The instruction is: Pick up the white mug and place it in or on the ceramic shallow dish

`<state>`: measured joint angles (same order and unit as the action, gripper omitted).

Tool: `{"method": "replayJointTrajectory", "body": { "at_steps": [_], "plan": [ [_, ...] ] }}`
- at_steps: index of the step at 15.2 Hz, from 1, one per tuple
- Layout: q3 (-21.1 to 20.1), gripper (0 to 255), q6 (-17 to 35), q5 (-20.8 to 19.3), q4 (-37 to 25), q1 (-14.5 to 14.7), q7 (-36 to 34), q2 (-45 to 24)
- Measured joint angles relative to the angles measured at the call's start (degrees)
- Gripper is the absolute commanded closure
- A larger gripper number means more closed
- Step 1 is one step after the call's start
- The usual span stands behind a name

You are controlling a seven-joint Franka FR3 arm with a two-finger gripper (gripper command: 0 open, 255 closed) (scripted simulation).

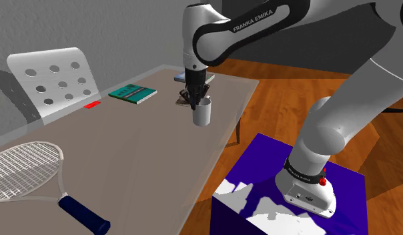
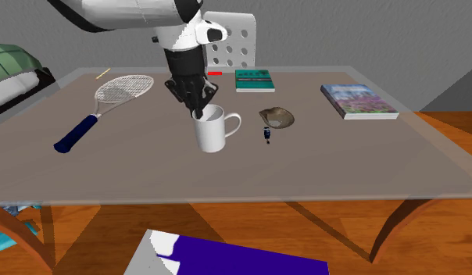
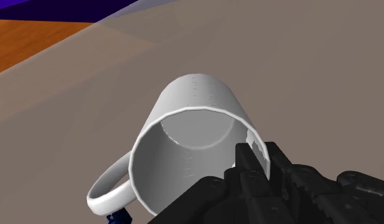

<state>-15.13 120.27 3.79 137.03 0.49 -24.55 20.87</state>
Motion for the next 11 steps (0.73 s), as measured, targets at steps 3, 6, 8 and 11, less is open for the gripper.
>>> {"method": "replayJointTrajectory", "body": {
  "at_steps": [3,6,8,11],
  "plan": [
    [0.25,255,-2.49,-0.02,-1.93,-0.06,0.19,0.57],
    [0.46,255,-4.94,0.03,-3.65,-0.05,0.32,1.3],
    [1.09,255,-5.52,-0.61,-5.99,-0.73,1.17,-0.5],
    [2.66,255,-6.14,-1.89,-10.55,-2.25,3.38,-4.56]
  ]
}}
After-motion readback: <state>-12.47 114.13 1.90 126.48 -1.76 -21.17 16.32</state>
